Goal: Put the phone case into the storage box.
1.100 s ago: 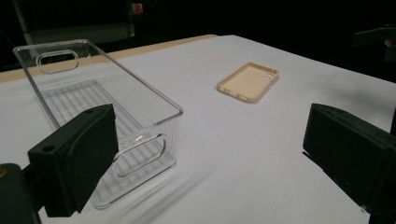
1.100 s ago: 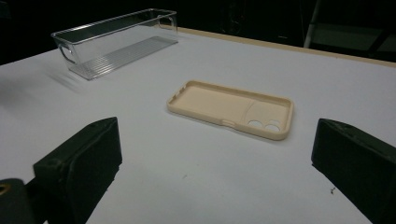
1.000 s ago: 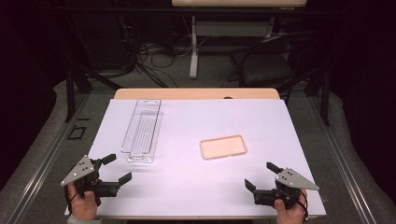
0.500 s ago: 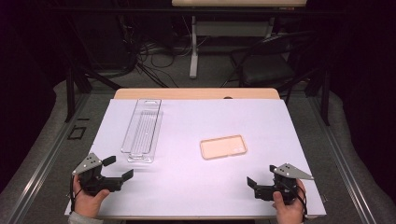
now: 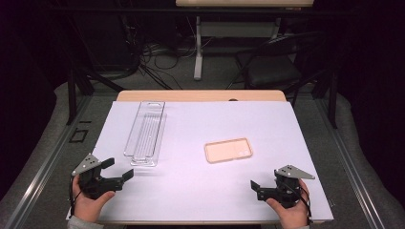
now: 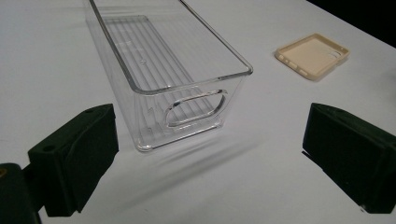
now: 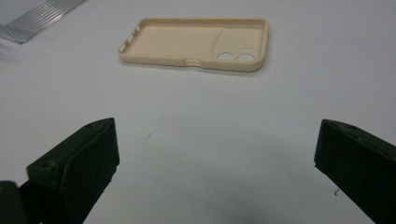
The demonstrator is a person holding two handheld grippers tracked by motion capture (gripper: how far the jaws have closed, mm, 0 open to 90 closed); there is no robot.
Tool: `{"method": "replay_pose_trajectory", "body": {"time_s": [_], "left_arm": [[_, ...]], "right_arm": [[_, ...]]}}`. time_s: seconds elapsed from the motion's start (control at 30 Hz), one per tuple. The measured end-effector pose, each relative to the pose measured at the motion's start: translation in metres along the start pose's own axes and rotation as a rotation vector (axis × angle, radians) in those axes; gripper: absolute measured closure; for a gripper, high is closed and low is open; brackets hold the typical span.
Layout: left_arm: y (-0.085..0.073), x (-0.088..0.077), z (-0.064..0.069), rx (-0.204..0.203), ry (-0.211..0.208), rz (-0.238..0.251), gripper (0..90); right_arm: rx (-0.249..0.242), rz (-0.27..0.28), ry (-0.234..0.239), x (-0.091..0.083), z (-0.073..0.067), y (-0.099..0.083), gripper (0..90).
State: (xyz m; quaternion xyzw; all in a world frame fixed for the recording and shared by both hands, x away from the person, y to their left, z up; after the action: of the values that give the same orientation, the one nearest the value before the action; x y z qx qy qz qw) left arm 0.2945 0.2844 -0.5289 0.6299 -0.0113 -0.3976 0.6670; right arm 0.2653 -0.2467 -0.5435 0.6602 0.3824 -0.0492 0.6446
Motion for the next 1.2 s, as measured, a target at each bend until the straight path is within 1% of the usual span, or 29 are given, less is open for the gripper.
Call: {"method": "replay_pose_trajectory", "body": {"time_s": [0.07,0.13,0.2,0.23,0.3,0.37,0.43,0.5,0.53,0.6,0.63,0.67,0.7,0.77,0.8,0.83,0.87,0.9,0.93,0.97,1.0,1.03,1.07,1.1,1.13,1.17,1.2], "left_arm": [[0.000,0.000,-0.001,-0.004,0.010,-0.002,3.5],[0.000,0.000,-0.003,-0.005,0.014,0.000,3.6],[0.004,-0.001,-0.007,-0.020,0.024,0.008,4.1],[0.004,-0.001,-0.007,-0.020,0.024,0.008,4.3],[0.010,-0.001,-0.011,-0.038,0.044,0.015,4.4],[0.012,-0.001,-0.013,-0.040,0.048,0.014,4.3],[0.020,0.000,-0.014,-0.040,0.059,0.015,4.3],[0.026,0.000,-0.014,-0.032,0.068,0.017,4.3],[0.026,0.000,-0.014,-0.032,0.068,0.017,4.3],[0.034,0.000,-0.013,-0.013,0.079,0.019,4.3],[0.042,0.000,-0.013,0.009,0.095,0.015,4.4],[0.048,0.001,-0.014,0.017,0.099,0.013,4.4],[0.048,0.001,-0.014,0.017,0.099,0.013,4.4],[0.058,0.003,-0.015,0.025,0.091,0.002,4.4],[0.063,0.003,-0.015,0.027,0.094,0.002,4.4],[0.072,0.004,-0.016,0.026,0.102,0.006,4.4],[0.072,0.004,-0.016,0.026,0.102,0.006,4.4],[0.079,0.003,-0.017,0.015,0.102,0.024,4.4],[0.079,0.003,-0.017,0.015,0.102,0.024,4.4],[0.087,0.003,-0.017,0.013,0.101,0.038,4.4],[0.087,0.003,-0.017,0.013,0.101,0.038,4.4],[0.095,0.004,-0.017,0.024,0.113,0.048,4.4],[0.095,0.004,-0.017,0.024,0.113,0.048,4.4],[0.102,0.005,-0.019,0.027,0.128,0.040,4.4],[0.102,0.005,-0.019,0.027,0.128,0.040,4.4],[0.107,0.006,-0.020,0.014,0.123,0.041,4.4],[0.107,0.006,-0.020,0.014,0.123,0.041,4.4]], "right_arm": [[-0.012,0.003,-0.001,0.002,-0.002,0.002,0.0],[-0.013,0.000,-0.001,0.003,-0.002,0.003,0.0],[-0.009,0.002,-0.008,0.005,-0.002,0.005,0.0],[-0.009,0.000,-0.009,0.005,-0.002,0.006,0.0],[-0.020,-0.006,-0.012,0.006,-0.003,0.007,0.0],[-0.026,-0.013,-0.014,0.006,-0.004,0.007,0.0],[-0.043,-0.018,-0.014,0.007,-0.005,0.009,0.0],[-0.040,-0.018,-0.009,0.008,-0.005,0.012,0.0],[-0.040,-0.018,-0.009,0.008,-0.005,0.012,0.0],[-0.046,-0.017,-0.007,0.010,-0.004,0.015,0.1],[-0.045,-0.016,-0.013,0.010,-0.004,0.018,0.1],[-0.052,-0.015,-0.015,0.010,-0.004,0.021,0.2],[-0.053,-0.017,-0.019,0.010,-0.004,0.023,0.6],[-0.058,-0.021,-0.026,0.010,-0.004,0.026,1.1],[-0.066,-0.020,-0.035,0.009,-0.003,0.029,1.5],[-0.072,-0.020,-0.045,0.008,-0.002,0.035,2.7],[-0.074,-0.022,-0.045,0.007,-0.002,0.039,3.3],[-0.073,-0.020,-0.046,0.006,-0.002,0.043,3.3],[-0.072,-0.013,-0.048,0.006,-0.002,0.047,3.3],[-0.076,-0.005,-0.049,0.006,-0.002,0.052,3.3],[-0.080,0.000,-0.052,0.005,-0.002,0.055,3.3],[-0.082,0.007,-0.056,0.006,-0.002,0.058,3.3],[-0.082,0.007,-0.056,0.006,-0.002,0.058,3.3],[-0.085,0.003,-0.056,0.009,-0.002,0.062,3.1],[-0.085,0.003,-0.056,0.009,-0.002,0.062,3.1],[-0.094,-0.008,-0.056,0.011,-0.003,0.066,2.3],[-0.094,-0.008,-0.056,0.011,-0.003,0.066,2.3]]}}
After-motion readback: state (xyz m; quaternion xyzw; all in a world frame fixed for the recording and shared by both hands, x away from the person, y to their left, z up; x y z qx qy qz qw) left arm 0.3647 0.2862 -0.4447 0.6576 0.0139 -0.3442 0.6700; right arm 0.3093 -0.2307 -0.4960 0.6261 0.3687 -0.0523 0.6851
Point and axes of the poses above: each handheld gripper's, and its own axes: x roughly forward along the jaws, y roughly out of its top, z roughly to its right, the point moved 2 cm from there along x, roughly forward along the jaws, and after that the axes turned 2 degrees about y, right-handed, at the moved point
